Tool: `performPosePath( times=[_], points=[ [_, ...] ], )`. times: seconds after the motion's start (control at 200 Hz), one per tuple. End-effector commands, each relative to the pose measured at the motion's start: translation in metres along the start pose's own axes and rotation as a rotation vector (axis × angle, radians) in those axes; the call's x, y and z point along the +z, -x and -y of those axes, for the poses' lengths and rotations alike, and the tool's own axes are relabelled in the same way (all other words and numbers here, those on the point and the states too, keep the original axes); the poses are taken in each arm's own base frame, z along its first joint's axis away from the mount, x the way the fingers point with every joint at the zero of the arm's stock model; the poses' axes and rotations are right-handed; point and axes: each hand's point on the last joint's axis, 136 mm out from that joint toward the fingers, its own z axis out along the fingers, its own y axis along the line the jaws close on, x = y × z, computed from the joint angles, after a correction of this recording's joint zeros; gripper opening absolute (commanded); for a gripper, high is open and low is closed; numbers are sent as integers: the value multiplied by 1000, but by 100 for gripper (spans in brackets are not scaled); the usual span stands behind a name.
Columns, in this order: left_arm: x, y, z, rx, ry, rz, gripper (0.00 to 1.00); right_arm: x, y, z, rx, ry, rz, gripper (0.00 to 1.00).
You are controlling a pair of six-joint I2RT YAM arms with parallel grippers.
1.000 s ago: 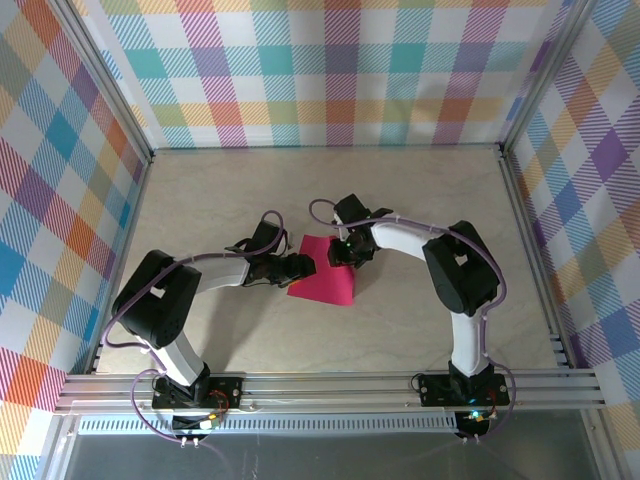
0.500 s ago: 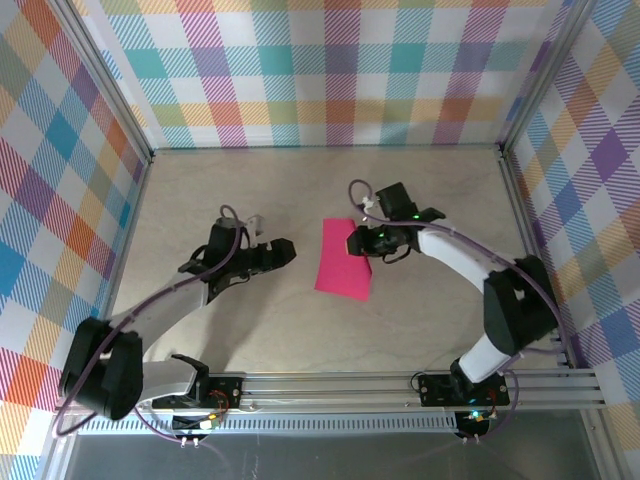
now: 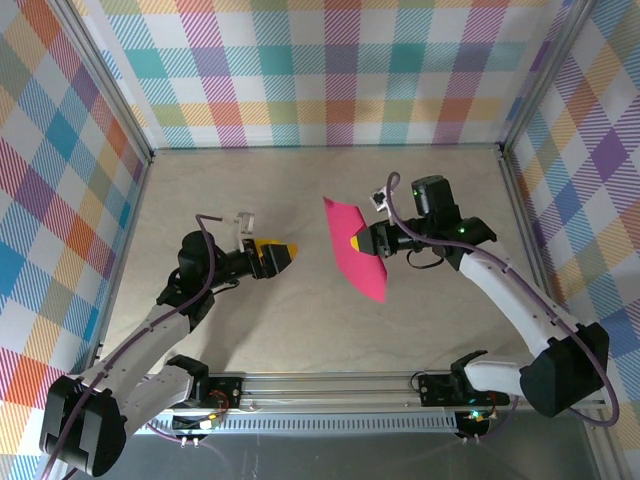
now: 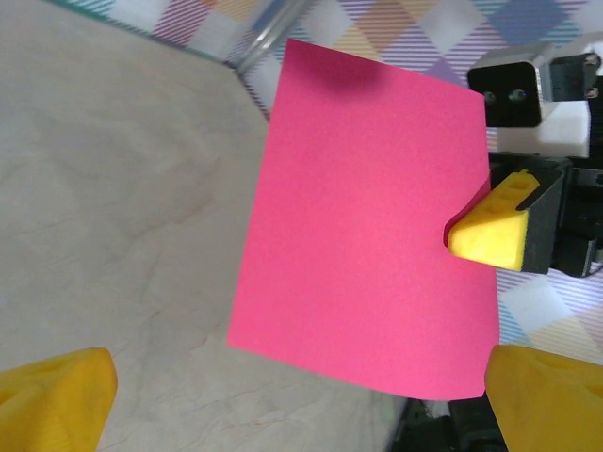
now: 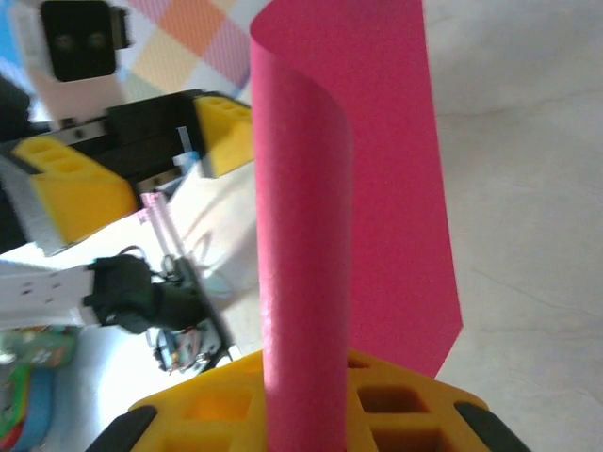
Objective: Fold a paper plane with a square sheet of paper (fold left side to right side)
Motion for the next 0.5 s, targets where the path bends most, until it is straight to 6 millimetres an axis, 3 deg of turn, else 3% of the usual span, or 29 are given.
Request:
performPosePath(
  times=[0.0,0.235,0.375,0.495],
  points=[
    [-1,8,29,68,-138,8,100,-11,5,-49,-79,190,-6,18],
    [8,4,46,122,-202,-45,100,-18,13,-98,-164,390,22,18],
    [16,-1,61,147,-260,-95,100,-12,18,-98,-168,432,6,17],
    [19,0,65,147,-271,-108,92,-5,16,-88,-185,396,-7,17]
  ],
)
